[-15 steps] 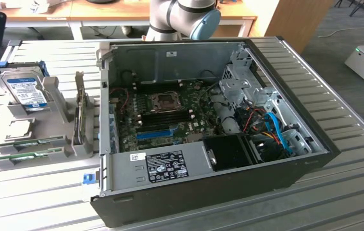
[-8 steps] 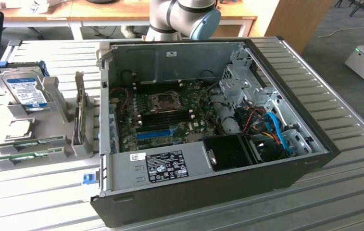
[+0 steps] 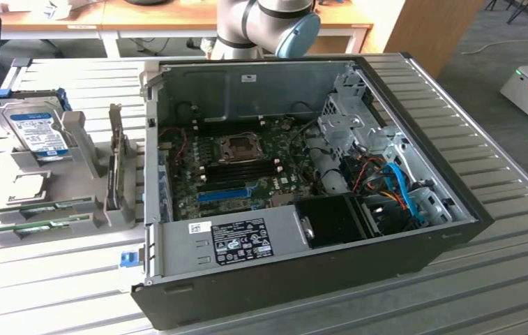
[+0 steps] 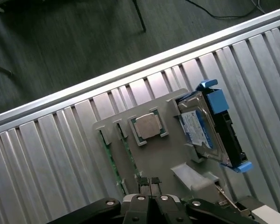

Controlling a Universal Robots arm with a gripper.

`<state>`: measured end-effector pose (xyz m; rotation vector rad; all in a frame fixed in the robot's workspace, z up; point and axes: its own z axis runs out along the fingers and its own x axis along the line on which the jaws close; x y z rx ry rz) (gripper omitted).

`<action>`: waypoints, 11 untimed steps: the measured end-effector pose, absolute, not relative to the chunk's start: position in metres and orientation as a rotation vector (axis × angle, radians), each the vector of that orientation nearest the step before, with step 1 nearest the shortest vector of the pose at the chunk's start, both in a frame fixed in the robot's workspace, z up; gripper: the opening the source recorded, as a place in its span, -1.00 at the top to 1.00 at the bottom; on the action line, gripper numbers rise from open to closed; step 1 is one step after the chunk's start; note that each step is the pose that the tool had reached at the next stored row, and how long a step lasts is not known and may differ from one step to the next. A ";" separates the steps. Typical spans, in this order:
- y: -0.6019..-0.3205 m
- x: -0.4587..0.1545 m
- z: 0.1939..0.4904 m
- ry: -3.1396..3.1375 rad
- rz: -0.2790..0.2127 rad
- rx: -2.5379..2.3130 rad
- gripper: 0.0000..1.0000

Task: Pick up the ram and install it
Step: 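Pick up the ram and move it above insertion slot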

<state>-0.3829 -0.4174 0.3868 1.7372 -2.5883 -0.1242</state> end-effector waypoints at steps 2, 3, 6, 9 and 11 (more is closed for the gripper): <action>-0.417 -0.383 0.387 -2.567 -0.126 1.769 0.80; -0.417 -0.383 0.387 -2.555 -0.126 1.785 0.80; -0.417 -0.383 0.387 -2.517 -0.128 1.837 0.80; -0.417 -0.383 0.387 -2.476 -0.129 1.890 0.80; -0.417 -0.383 0.387 -2.448 -0.130 1.926 0.80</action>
